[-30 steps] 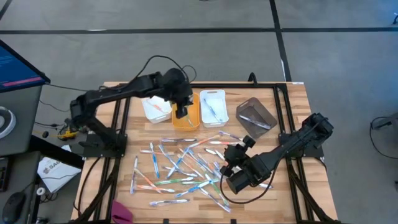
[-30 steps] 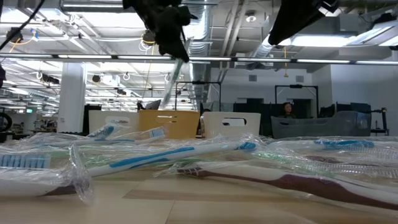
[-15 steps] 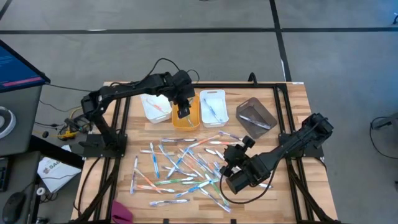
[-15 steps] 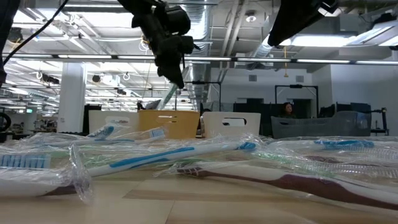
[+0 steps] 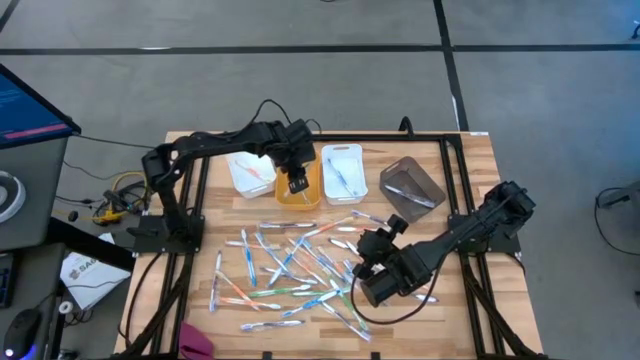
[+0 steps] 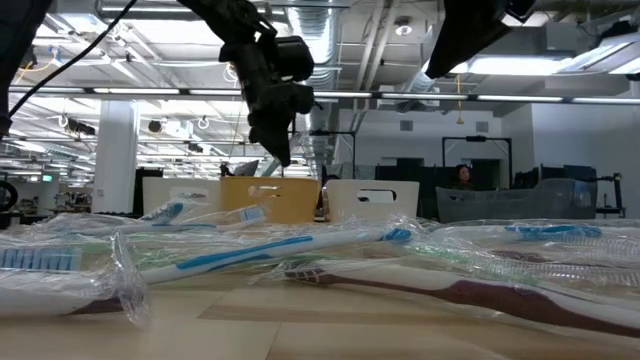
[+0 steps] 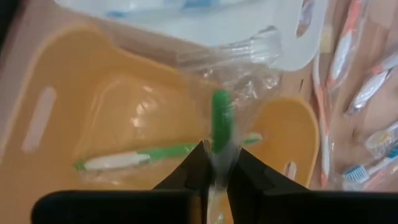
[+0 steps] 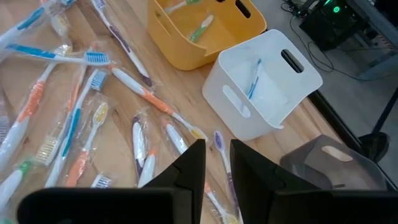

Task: Pick & Place Toothbrushes
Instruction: Put the white green toothbrush into the yellow bin, then put the white violet toothbrush into the black transparent bin

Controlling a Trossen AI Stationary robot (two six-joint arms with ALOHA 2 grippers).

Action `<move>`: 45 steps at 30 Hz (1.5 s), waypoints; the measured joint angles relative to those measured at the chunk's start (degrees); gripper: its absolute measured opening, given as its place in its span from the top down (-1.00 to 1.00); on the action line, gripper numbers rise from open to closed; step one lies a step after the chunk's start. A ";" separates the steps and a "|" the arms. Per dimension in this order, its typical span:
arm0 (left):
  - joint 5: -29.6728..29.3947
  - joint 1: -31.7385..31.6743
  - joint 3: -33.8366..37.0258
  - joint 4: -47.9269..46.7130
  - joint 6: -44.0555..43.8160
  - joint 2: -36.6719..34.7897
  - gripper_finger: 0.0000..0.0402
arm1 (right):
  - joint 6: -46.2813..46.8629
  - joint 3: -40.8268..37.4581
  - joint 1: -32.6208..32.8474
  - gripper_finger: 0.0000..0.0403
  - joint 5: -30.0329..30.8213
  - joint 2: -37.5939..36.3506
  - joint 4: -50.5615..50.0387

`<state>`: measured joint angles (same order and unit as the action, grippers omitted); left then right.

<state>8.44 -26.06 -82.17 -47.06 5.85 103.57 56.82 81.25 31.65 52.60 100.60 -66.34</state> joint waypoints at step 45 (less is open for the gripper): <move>-6.60 4.61 1.60 0.51 -2.28 -12.15 0.21 | 7.80 0.00 0.25 0.66 -9.73 -0.04 -13.20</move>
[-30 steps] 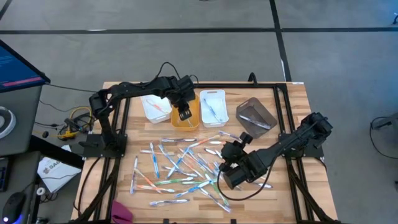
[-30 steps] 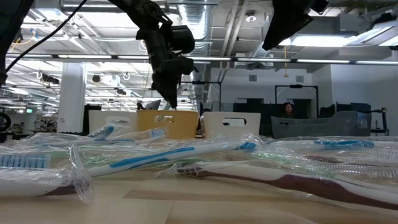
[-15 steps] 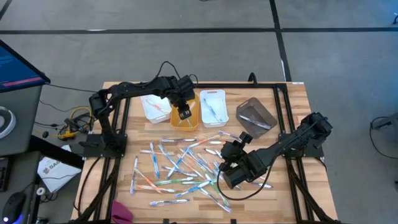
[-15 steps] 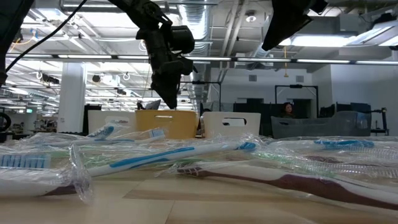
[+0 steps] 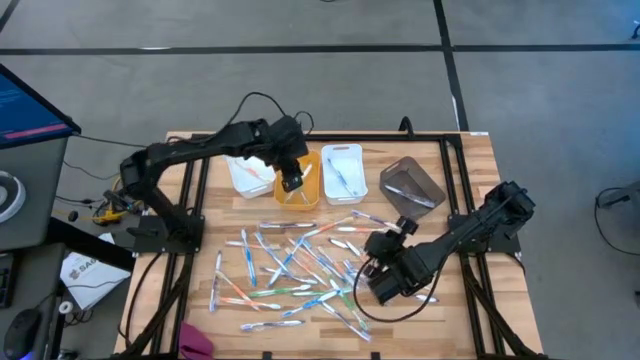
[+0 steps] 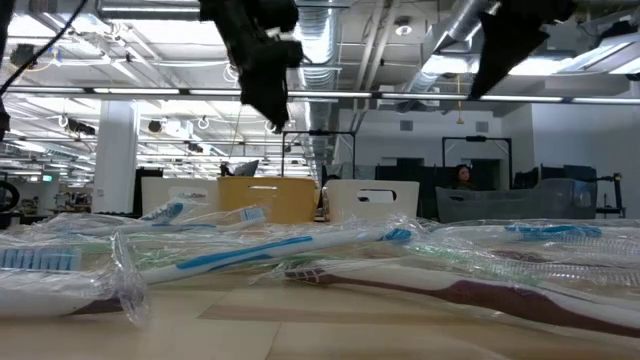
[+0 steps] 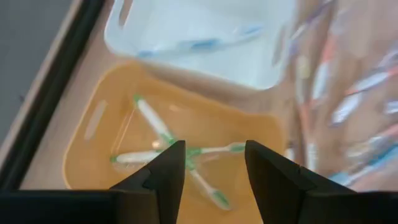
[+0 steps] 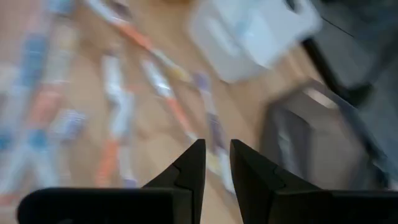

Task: Pick & Place Toothbrushes
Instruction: Put the white violet toothbrush into the black transparent bin

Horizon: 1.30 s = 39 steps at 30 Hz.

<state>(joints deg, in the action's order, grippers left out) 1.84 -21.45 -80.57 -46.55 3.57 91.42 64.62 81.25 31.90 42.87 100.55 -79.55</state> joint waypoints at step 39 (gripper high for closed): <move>0.09 16.08 38.02 35.90 -4.72 -28.29 0.23 | 6.25 -31.62 -8.08 0.74 -7.93 -24.95 17.33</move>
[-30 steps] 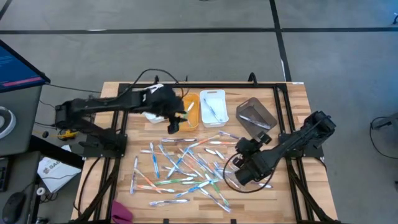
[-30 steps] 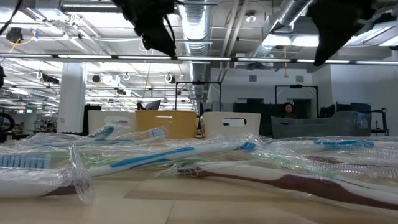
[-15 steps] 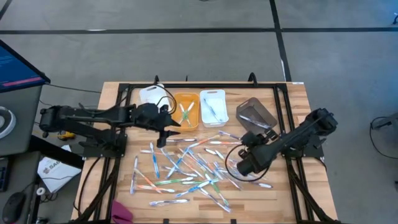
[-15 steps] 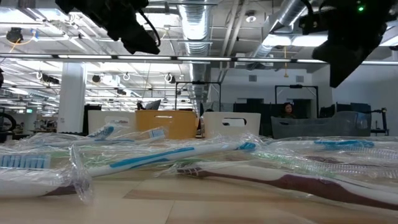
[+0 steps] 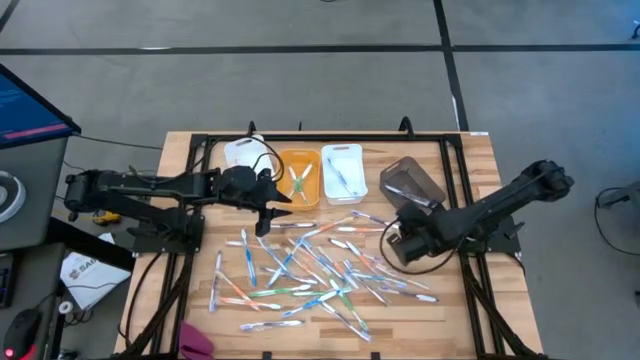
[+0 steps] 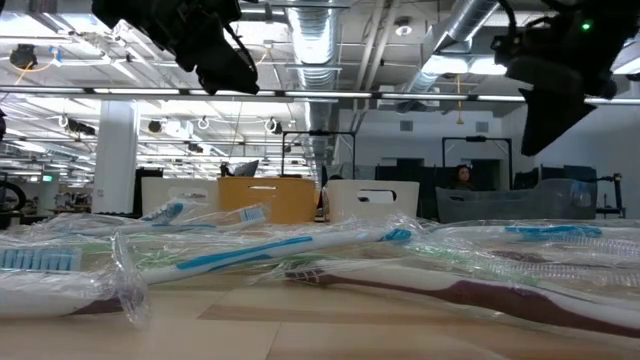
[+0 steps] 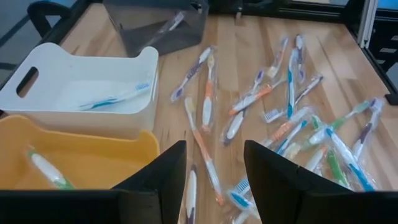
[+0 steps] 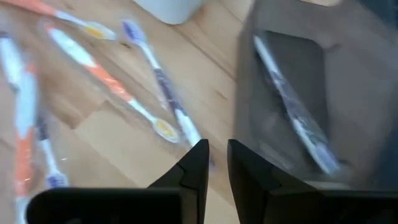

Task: Pick & Place Toothbrushes
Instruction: Put the white violet toothbrush into the black transparent bin

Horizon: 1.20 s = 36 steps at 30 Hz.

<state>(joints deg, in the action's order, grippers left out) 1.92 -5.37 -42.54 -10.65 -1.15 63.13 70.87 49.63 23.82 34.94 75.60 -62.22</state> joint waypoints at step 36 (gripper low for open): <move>0.01 0.20 3.08 1.26 -2.60 0.00 0.23 | -44.50 -8.62 -17.17 0.60 -14.08 9.91 43.83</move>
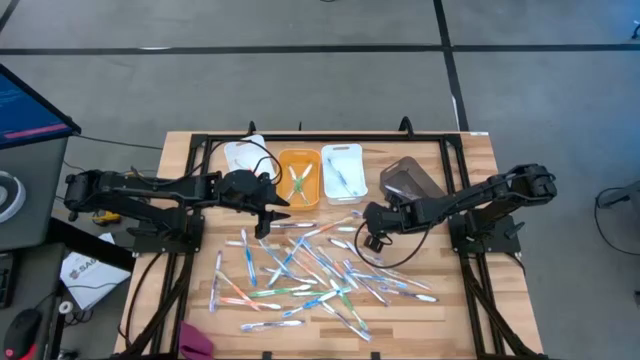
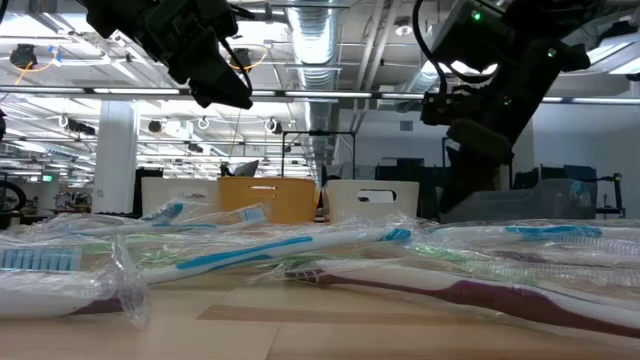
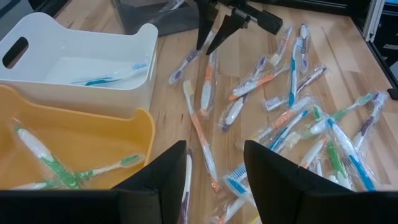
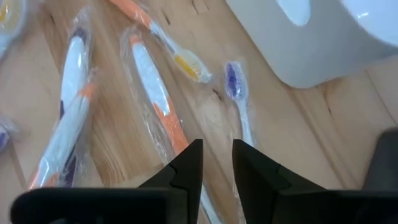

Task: Pick & Place Toothbrushes
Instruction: Put the white violet toothbrush into the black transparent bin

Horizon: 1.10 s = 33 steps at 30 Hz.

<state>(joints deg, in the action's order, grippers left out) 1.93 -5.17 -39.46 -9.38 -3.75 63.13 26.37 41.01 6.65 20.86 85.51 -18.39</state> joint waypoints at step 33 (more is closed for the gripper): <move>0.00 0.00 0.00 0.89 0.07 0.00 0.23 | 0.50 0.00 -0.11 0.25 1.69 0.09 2.69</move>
<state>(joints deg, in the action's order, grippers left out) 1.93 -5.17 -39.46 -8.49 -3.68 63.13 26.87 41.01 6.55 22.56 85.60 -15.71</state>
